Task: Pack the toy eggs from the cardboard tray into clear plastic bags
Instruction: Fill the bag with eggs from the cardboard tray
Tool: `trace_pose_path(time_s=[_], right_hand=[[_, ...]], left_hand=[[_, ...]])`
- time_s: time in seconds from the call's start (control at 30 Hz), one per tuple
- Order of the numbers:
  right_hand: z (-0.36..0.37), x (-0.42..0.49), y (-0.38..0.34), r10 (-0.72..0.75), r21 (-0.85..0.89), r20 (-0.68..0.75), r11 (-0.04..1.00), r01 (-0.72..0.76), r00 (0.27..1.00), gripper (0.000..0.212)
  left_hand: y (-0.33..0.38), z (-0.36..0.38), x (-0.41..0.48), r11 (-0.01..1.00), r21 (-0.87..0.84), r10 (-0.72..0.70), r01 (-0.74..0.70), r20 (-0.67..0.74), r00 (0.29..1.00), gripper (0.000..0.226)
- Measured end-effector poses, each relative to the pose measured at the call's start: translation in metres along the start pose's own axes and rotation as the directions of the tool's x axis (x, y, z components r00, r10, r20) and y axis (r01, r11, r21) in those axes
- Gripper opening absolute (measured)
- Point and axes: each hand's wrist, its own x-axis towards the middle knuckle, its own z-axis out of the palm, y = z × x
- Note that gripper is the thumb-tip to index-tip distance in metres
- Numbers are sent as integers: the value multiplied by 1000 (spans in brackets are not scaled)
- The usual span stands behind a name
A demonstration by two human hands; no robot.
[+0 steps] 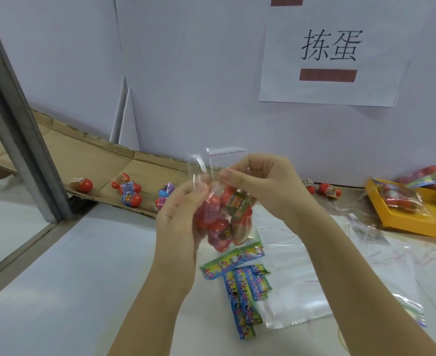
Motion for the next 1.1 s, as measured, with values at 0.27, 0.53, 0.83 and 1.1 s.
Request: trace_pose_path(time_s=[0.27,0.53,0.83,1.1], right_hand=[[4,-1,-2,-63,-155,-90,987,49,994,14],[8,-4,-6,-99,-114,-182,990,79,978,21],[26,-8,-5,-599,-640,-134,661,393,789,11],[26,-8,-3,-746,-827,12,366,426,666,12]], left_hand=[[-1,6,-4,988,92,139,-124,-180,974,34],[-3,12,-7,972,65,235,-226,-271,934,21],[-6,11,-7,943,152,329,-297,-280,902,23],[-14,11,-13,867,354,416,-351,-124,901,31]])
